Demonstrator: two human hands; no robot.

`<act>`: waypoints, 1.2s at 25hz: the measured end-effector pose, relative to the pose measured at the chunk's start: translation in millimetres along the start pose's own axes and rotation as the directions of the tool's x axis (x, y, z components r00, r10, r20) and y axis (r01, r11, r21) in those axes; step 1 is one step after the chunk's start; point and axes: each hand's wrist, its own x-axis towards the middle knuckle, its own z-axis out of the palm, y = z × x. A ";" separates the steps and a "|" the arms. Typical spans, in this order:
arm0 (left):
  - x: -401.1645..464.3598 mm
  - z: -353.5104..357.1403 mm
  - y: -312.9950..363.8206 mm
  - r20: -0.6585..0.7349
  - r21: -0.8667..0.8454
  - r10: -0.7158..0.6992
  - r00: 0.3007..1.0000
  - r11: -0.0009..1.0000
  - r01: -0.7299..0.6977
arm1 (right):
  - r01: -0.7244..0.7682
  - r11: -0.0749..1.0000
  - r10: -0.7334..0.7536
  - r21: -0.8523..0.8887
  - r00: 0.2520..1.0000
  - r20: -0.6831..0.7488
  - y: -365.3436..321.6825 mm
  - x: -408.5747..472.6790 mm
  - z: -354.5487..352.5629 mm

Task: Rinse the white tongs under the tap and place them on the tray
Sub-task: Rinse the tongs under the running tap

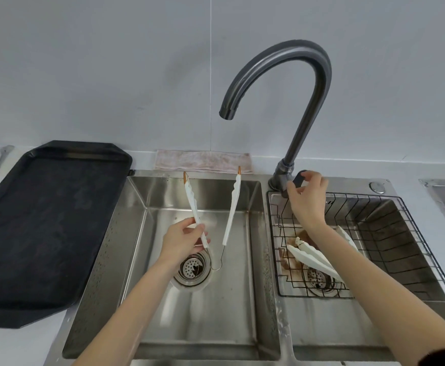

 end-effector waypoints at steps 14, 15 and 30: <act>9.6 -1.9 -0.3 -0.035 -0.005 0.031 0.999 0.999 -0.032 | -0.033 0.999 0.033 0.033 0.999 -0.003 8.0 25.7 5.6; 9.0 -2.4 -0.8 -0.033 -0.006 0.031 0.999 1.000 -0.031 | -0.030 0.999 0.030 0.029 1.000 -0.003 8.6 25.4 5.5; -1.9 -8.3 -9.8 -0.040 0.003 0.021 0.999 1.000 -0.021 | -0.014 0.997 0.017 0.082 0.999 -0.041 21.5 10.4 11.6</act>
